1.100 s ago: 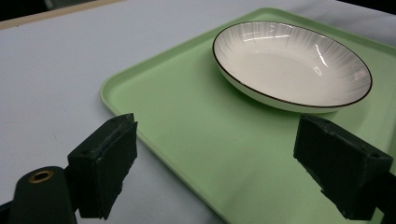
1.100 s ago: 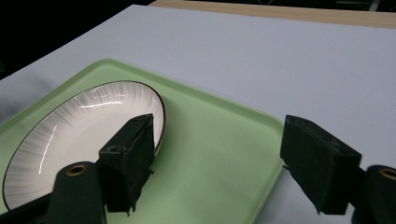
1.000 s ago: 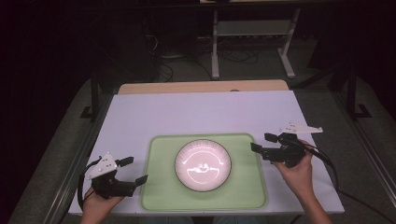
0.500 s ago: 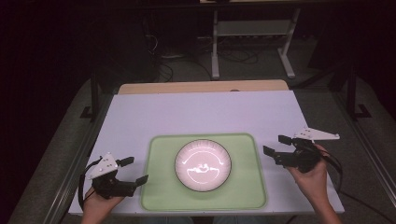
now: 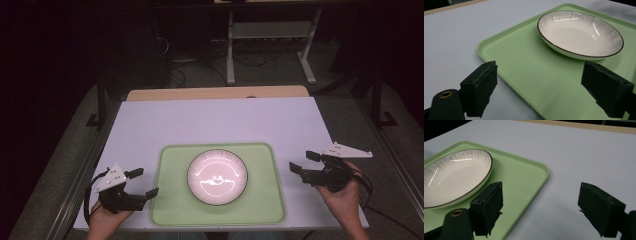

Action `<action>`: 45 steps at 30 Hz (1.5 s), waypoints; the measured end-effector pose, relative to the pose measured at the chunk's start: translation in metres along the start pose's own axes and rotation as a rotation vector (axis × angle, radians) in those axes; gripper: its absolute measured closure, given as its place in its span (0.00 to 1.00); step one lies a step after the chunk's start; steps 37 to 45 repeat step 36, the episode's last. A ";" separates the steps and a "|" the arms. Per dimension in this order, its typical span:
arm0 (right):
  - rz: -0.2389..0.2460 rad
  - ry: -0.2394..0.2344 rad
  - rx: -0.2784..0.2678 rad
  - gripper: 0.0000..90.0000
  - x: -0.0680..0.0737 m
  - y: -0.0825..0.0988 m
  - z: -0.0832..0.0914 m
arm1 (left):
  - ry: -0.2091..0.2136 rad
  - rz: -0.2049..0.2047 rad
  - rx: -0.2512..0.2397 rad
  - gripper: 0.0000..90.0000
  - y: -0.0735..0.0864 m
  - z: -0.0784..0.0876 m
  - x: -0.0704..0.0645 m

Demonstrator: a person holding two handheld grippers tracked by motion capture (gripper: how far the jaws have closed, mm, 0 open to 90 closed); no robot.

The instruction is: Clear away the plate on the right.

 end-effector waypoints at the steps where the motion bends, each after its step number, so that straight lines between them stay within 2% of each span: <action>1: -0.002 0.003 0.002 0.22 0.000 0.001 0.001 | 0.000 0.000 0.000 0.15 0.000 0.000 0.000; 17: -0.039 0.006 0.004 0.22 -0.002 0.026 0.013 | 0.003 0.000 0.006 0.15 0.000 -0.001 -0.001; 30: -0.028 0.010 0.009 0.22 0.006 0.042 0.018 | 0.007 -0.008 0.017 0.15 0.001 -0.002 -0.001; 45: -0.022 0.011 0.019 0.22 0.009 0.044 0.018 | 0.007 -0.012 0.023 0.15 0.002 -0.003 -0.002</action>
Point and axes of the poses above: each handheld gripper's, and its own axes: z roughly backward along the jaws, y roughly out of its underside, x roughly to its left, the point moved 1 cm from there along -z, roughly forward along the jaws, and after that the axes turned 12 degrees about z, right-handed, at the moved point
